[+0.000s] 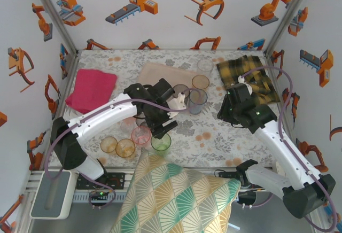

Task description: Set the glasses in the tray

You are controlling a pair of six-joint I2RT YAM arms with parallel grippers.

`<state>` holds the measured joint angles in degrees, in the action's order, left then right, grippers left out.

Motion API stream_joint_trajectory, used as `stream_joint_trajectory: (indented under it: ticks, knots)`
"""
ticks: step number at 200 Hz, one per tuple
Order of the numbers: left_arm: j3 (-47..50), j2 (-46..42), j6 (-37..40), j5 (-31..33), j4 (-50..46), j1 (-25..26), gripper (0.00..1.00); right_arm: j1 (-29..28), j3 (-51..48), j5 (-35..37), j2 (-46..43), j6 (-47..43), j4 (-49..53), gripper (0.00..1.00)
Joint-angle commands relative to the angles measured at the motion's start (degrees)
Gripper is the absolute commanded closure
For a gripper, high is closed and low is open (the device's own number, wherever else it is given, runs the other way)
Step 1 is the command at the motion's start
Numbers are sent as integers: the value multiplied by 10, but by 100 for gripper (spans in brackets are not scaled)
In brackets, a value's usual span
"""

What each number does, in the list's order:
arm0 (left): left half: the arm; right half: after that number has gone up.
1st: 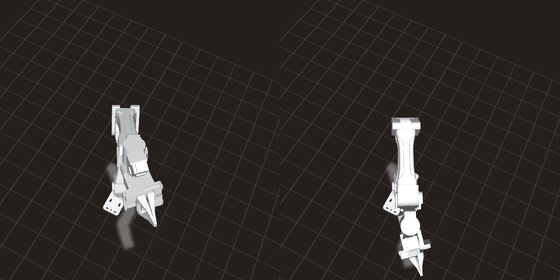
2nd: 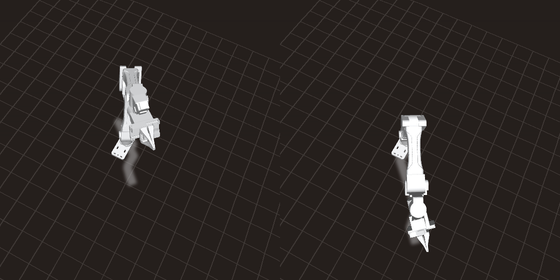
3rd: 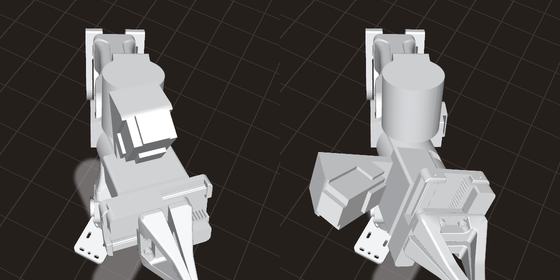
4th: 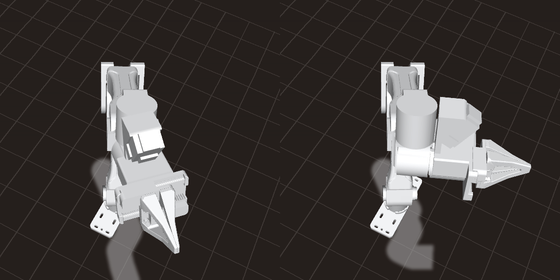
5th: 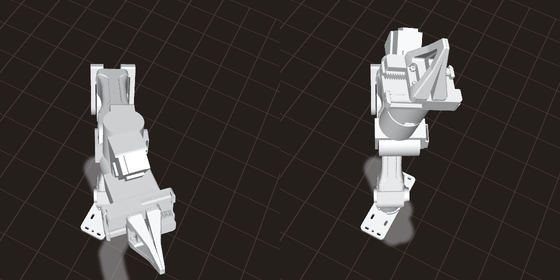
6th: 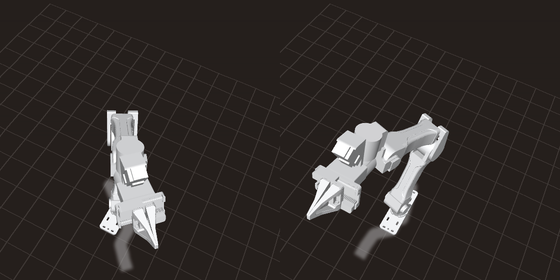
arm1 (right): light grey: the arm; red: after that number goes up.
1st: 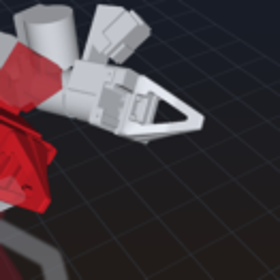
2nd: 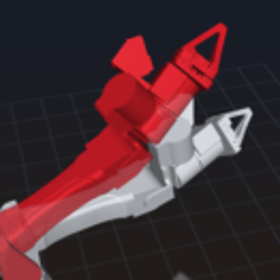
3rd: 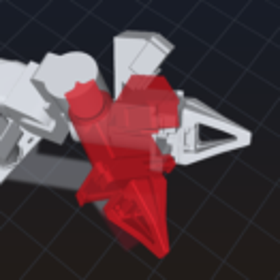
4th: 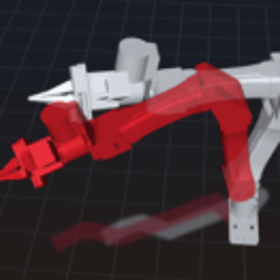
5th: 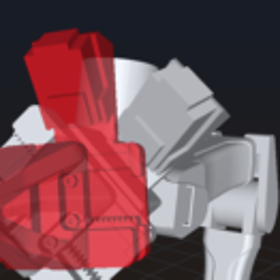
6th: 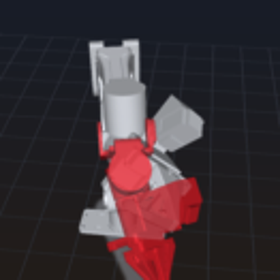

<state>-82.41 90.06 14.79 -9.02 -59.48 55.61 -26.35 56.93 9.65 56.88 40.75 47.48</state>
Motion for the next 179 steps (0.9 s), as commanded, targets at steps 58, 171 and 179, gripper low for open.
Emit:
stream_joint_trajectory:
  ticks: [58, 171, 179]
  knots:
    - [27, -4, -4, 18, 27, 17, 44, 5, -14, -2, -9, 9, -6, 61]
    - [44, 11, -3, 41, 43, 31, 58, 9, -20, -1, -22, 8, -4, 61]
    - [45, 11, -3, 41, 43, 32, 58, 9, -21, -1, -24, 8, -4, 61]
